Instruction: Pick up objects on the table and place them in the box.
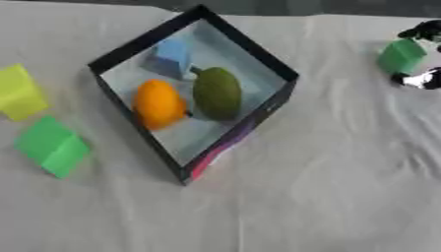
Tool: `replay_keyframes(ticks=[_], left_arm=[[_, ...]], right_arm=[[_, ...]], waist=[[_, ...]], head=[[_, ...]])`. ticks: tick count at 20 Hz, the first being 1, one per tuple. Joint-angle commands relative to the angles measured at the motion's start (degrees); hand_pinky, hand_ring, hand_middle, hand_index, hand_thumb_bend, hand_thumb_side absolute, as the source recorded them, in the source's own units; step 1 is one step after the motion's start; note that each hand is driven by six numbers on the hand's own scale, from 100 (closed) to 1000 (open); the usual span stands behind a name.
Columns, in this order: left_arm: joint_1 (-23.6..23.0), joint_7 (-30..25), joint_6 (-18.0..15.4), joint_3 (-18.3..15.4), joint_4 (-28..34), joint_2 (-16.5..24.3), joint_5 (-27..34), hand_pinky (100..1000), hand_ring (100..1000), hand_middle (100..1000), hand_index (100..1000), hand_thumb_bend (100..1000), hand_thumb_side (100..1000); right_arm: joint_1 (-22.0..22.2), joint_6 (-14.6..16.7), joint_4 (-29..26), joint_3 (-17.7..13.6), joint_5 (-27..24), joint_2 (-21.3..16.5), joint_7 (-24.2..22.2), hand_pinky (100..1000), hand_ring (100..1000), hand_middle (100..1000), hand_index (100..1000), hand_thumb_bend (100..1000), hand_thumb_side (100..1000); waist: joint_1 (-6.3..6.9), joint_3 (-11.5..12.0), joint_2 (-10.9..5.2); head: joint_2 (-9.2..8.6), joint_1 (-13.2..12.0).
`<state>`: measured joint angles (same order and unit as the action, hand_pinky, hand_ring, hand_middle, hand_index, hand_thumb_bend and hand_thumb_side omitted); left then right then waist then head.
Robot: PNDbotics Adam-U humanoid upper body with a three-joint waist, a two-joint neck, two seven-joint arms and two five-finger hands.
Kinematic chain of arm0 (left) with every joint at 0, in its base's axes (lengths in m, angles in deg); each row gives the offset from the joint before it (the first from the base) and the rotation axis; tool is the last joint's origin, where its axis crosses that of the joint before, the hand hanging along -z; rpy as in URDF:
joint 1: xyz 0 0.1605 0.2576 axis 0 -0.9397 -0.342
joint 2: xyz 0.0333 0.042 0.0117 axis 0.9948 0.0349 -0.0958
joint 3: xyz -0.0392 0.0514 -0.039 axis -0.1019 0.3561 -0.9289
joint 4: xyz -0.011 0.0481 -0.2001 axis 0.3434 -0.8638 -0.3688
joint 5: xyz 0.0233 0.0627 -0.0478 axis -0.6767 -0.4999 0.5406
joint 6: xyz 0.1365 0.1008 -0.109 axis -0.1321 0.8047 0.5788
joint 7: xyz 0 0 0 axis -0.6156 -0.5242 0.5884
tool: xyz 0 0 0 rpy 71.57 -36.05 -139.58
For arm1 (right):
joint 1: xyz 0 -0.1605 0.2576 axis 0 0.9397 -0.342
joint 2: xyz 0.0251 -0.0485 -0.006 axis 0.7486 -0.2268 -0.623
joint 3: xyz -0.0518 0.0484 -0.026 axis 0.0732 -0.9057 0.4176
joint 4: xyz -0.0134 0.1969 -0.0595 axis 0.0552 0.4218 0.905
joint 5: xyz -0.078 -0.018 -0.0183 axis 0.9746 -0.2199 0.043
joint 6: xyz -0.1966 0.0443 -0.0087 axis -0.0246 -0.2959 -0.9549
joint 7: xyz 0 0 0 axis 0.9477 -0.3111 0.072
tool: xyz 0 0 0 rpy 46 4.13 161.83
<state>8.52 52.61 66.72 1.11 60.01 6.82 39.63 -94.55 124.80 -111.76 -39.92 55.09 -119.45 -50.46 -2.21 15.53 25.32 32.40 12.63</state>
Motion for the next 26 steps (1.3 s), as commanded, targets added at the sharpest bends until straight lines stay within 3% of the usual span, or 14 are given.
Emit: replay_keyframes(ticks=[1,9,19,20,21,26], left_arm=[[0.23,-0.35,-0.06,-0.25,0.51,0.99,-0.02,816,643,743,731,100,580],[0.06,-0.50,-0.13,-0.27,0.70,0.90,0.06,817,644,744,731,100,581],[-0.20,-0.77,0.04,-0.32,0.40,1.06,0.25,817,646,745,731,100,580],[-0.32,-0.78,0.08,-0.34,0.35,1.14,0.24,819,648,746,731,100,580],[-0.53,-0.80,0.11,-0.36,0.29,1.27,0.23,819,648,746,731,100,580],[-1.11,-0.89,0.19,-0.43,0.14,1.80,0.50,819,649,746,731,100,580]], right_arm=[[-0.18,-0.55,-0.56,-0.48,-1.16,-2.14,1.81,739,724,731,870,450,609],[0.92,-1.12,-0.85,-0.44,-2.63,-2.66,4.95,729,707,726,844,450,546],[0.40,0.54,-0.61,-0.24,-4.21,-2.54,4.55,724,698,721,835,453,514],[0.17,0.63,-0.79,-0.24,-4.32,-2.58,4.59,719,697,720,830,422,562],[-0.15,0.76,-0.99,-0.18,-4.44,-2.57,4.58,719,697,720,830,451,524],[-1.49,1.49,-1.97,0.29,-5.12,-2.30,3.70,720,696,717,825,451,521]], waist=[[-0.48,0.02,-0.41],[-0.44,0.17,-0.41],[-0.48,-0.23,-0.94],[-0.53,-0.36,-1.18],[-0.56,-0.53,-1.50],[-0.60,-1.24,-2.59]], head=[[-0.37,0.11],[-0.48,0.10],[0.36,-0.28],[0.57,-0.27],[0.86,-0.29],[1.86,-0.45]])
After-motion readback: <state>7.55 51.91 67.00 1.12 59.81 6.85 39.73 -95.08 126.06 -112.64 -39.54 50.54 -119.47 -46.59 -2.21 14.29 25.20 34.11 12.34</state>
